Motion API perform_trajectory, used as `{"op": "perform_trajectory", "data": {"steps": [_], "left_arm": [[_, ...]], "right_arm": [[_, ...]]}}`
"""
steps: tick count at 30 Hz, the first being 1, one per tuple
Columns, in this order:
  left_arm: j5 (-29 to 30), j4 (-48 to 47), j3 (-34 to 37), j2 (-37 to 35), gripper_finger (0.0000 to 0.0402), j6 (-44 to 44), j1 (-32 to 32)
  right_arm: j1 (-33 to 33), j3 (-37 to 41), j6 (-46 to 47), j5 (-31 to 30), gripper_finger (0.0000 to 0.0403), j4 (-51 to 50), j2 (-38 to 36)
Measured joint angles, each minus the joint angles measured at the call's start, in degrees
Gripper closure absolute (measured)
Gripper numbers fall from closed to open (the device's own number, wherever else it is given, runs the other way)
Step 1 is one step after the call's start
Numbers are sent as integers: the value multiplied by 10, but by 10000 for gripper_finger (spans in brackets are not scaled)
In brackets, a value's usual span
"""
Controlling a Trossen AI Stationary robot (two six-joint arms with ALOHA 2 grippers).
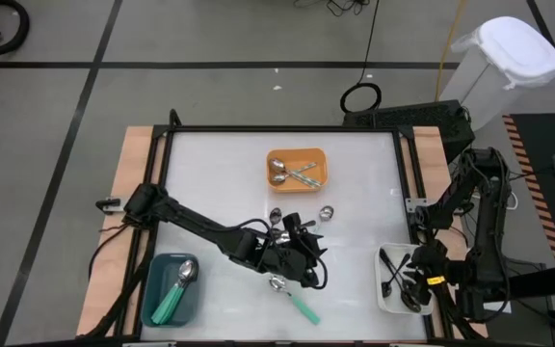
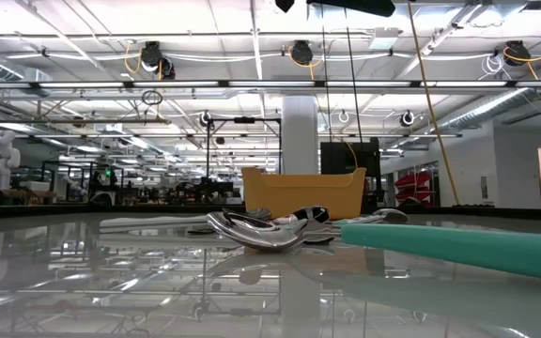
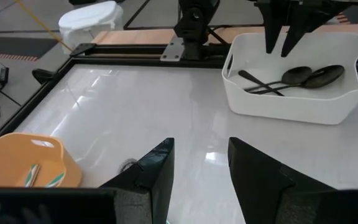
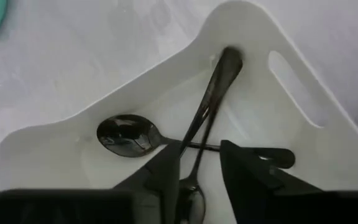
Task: Sort silverware by color (type)
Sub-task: Put the white patterned spoon into the yellow bin
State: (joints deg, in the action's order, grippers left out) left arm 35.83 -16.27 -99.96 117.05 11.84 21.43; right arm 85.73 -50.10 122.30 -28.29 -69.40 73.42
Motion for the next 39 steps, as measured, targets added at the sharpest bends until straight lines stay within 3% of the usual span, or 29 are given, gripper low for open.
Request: {"op": "perform_trajectory", "data": {"steps": [9, 12, 17, 21, 26, 33, 39], "left_arm": [[0, 0, 0, 0, 250, 2, 0], [0, 0, 0, 0, 250, 2, -1], [0, -2, 0, 0, 250, 2, -2], [0, -7, 0, 0, 250, 5, -5], [2, -53, 0, 0, 250, 50, -22], [0, -152, 1, 9, 250, 107, -32], [2, -149, 1, 34, 250, 124, -32]], "right_arm": [[-1, -121, -16, -18, 271, -143, -2], [-1, -160, -35, -80, 271, -188, -2], [-19, -182, -116, -234, 271, -206, -2], [-51, -181, -200, -300, 270, -206, -3], [-108, -172, -306, -315, 270, -207, -3], [-175, -131, -370, -320, 271, -175, -3], [-215, -91, -419, -311, 271, -139, -3]]}}
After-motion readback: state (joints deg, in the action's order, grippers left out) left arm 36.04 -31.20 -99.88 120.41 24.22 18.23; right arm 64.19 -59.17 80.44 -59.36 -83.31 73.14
